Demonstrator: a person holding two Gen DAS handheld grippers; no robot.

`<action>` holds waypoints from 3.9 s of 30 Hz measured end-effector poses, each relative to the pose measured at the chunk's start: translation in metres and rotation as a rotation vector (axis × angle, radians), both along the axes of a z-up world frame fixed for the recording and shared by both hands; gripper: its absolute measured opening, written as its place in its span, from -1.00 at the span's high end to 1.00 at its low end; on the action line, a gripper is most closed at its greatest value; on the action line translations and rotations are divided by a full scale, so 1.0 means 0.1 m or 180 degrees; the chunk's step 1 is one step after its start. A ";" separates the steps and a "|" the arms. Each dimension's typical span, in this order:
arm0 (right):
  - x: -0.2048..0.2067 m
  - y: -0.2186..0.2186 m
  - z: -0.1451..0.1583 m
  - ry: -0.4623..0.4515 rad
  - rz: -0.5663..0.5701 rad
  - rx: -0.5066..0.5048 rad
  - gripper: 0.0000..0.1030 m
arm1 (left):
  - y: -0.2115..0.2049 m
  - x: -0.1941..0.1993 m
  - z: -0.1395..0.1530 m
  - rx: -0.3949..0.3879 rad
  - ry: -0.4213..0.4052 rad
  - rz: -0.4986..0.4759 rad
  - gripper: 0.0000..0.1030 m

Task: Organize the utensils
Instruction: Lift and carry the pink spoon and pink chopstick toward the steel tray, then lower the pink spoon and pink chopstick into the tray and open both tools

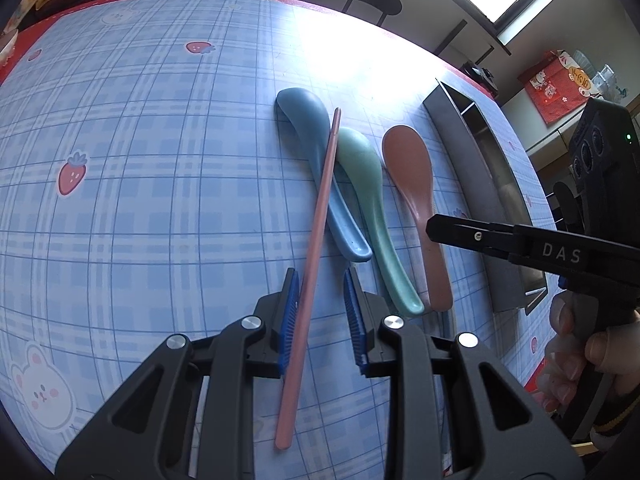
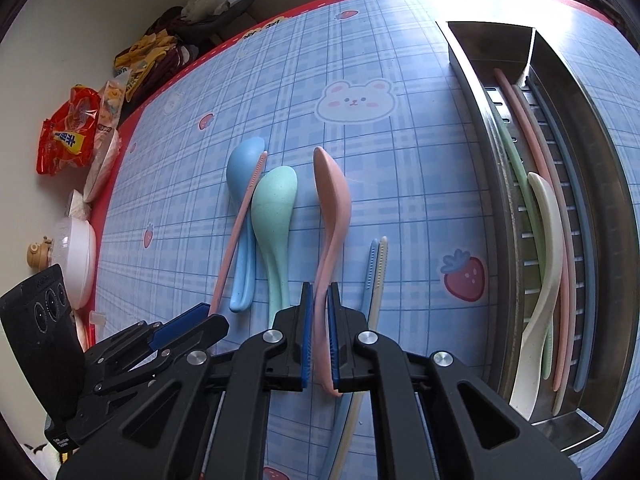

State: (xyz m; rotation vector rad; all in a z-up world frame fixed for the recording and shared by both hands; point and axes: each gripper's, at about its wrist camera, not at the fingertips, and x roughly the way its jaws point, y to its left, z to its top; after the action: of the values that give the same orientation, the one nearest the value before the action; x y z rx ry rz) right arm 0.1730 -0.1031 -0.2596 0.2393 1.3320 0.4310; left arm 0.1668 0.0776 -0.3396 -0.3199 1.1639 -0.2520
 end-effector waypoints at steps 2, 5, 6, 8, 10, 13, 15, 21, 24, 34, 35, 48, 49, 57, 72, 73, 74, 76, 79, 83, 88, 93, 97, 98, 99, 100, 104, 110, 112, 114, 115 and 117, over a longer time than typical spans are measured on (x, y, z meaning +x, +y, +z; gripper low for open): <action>0.00 0.04 -0.01 -0.0007 0.0050 -0.0017 0.85 | 0.00 0.00 0.00 0.0001 0.0001 0.0000 0.48; 0.00 0.08 0.00 -0.0021 0.0072 -0.0068 0.85 | -0.01 0.00 0.00 0.0007 -0.0001 -0.0007 0.48; 0.00 0.08 0.00 -0.0029 0.0076 -0.0082 0.85 | -0.01 0.00 0.00 0.0003 -0.0001 -0.0005 0.48; 0.01 0.08 0.00 -0.0018 0.0071 -0.0085 0.85 | -0.01 0.00 0.00 -0.0004 -0.0004 -0.0002 0.48; 0.02 0.09 -0.01 0.0013 0.0061 -0.0066 0.84 | -0.01 0.00 0.00 0.0001 -0.0008 -0.0004 0.48; 0.02 0.11 -0.05 0.0049 0.0088 -0.0077 0.82 | 0.00 0.00 0.00 -0.0003 -0.0015 -0.0005 0.48; 0.01 0.12 -0.08 0.0078 0.0109 -0.0094 0.82 | 0.00 0.00 0.00 -0.0008 -0.0018 -0.0008 0.48; -0.01 0.14 -0.11 0.0046 0.0115 -0.0127 0.85 | 0.03 0.01 0.00 -0.0009 -0.0002 -0.0022 0.53; -0.03 0.19 -0.10 -0.0004 0.0149 -0.0192 0.86 | 0.06 0.02 -0.01 0.0033 0.0040 -0.0014 0.74; -0.04 0.17 -0.12 -0.0029 0.0129 -0.0148 0.86 | -0.01 0.16 0.00 0.0215 0.0040 -0.0193 0.73; -0.05 0.15 -0.12 -0.0035 0.0132 -0.0146 0.86 | -0.03 0.18 0.01 0.0252 0.0031 -0.0224 0.73; -0.09 0.09 -0.09 -0.0103 0.0140 -0.0026 0.86 | 0.07 0.21 -0.04 -0.0084 0.0051 -0.0019 0.79; -0.10 0.09 -0.06 -0.0126 0.0138 -0.0002 0.86 | 0.09 0.19 -0.02 -0.0129 0.0041 0.0023 0.79; -0.19 -0.07 0.12 -0.0153 -0.0014 0.0450 0.86 | 0.21 0.05 0.30 -0.0378 -0.0118 0.0206 0.79; -0.25 -1.11 0.49 -0.0509 -0.0617 0.0578 0.86 | -0.22 0.14 0.69 -0.0517 -0.0212 -0.0005 0.79; -0.24 -1.20 0.48 -0.0515 -0.0670 0.0549 0.86 | -0.27 0.15 0.71 -0.0518 -0.0227 -0.0035 0.79; -0.24 -1.27 0.47 -0.0519 -0.0722 0.0523 0.86 | -0.31 0.16 0.73 -0.0519 -0.0236 -0.0065 0.79; -0.23 -1.41 0.45 -0.0525 -0.0797 0.0463 0.86 | -0.42 0.20 0.77 -0.0525 -0.0238 -0.0126 0.79; -0.24 -1.56 0.42 -0.0514 -0.0840 0.0350 0.86 | -0.60 0.26 0.79 -0.0547 -0.0231 -0.0205 0.79; -0.25 -1.60 0.29 -0.0412 -0.0802 0.0278 0.86 | -0.85 0.36 0.79 -0.0579 -0.0207 -0.0307 0.79; -0.26 -1.51 0.11 -0.0278 -0.0783 0.0194 0.86 | -1.15 0.42 0.78 -0.0593 -0.0185 -0.0420 0.79; -0.25 -1.38 0.02 -0.0210 -0.0677 0.0071 0.86 | -1.37 0.54 0.72 -0.0606 -0.0120 -0.0464 0.79; -0.23 -1.38 0.00 -0.0188 -0.0627 0.0000 0.86 | -1.48 0.67 0.64 -0.0664 -0.0034 -0.0399 0.79; -0.22 -1.39 0.00 -0.0184 -0.0626 -0.0009 0.86 | -1.50 0.71 0.61 -0.0685 -0.0007 -0.0369 0.79; -0.22 -1.40 -0.01 -0.0178 -0.0624 -0.0018 0.86 | -1.53 0.75 0.58 -0.0716 0.0030 -0.0334 0.79; -0.21 -1.41 -0.02 -0.0172 -0.0624 -0.0029 0.86 | -1.55 0.80 0.54 -0.0756 0.0068 -0.0294 0.79; -0.21 -1.46 -0.03 -0.0172 -0.0593 -0.0055 0.86 | -1.64 0.97 0.41 -0.0931 0.0244 -0.0118 0.79; -0.20 -1.53 -0.01 -0.0182 -0.0490 -0.0065 0.86 | -1.83 1.09 0.26 -0.1011 0.0388 -0.0046 0.79; -0.21 -1.55 0.01 -0.0193 -0.0465 -0.0068 0.86 | -1.86 1.11 0.20 -0.1038 0.0448 -0.0024 0.79; -0.21 -1.57 0.02 -0.0194 -0.0455 -0.0063 0.86 | -1.89 1.11 0.15 -0.1054 0.0492 -0.0006 0.79; -0.20 -1.59 0.02 -0.0190 -0.0449 -0.0056 0.86 | -1.90 1.12 0.13 -0.1060 0.0512 0.0001 0.79; -0.20 -1.59 0.03 -0.0186 -0.0434 -0.0063 0.86 | -1.96 1.14 0.10 -0.1067 0.0561 0.0008 0.79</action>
State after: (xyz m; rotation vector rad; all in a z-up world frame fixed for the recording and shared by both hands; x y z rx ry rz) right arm 0.1527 -0.2623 -0.2569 0.2969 1.2538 0.3075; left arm 0.2806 -0.1183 -0.3298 -0.6485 1.2946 -0.4249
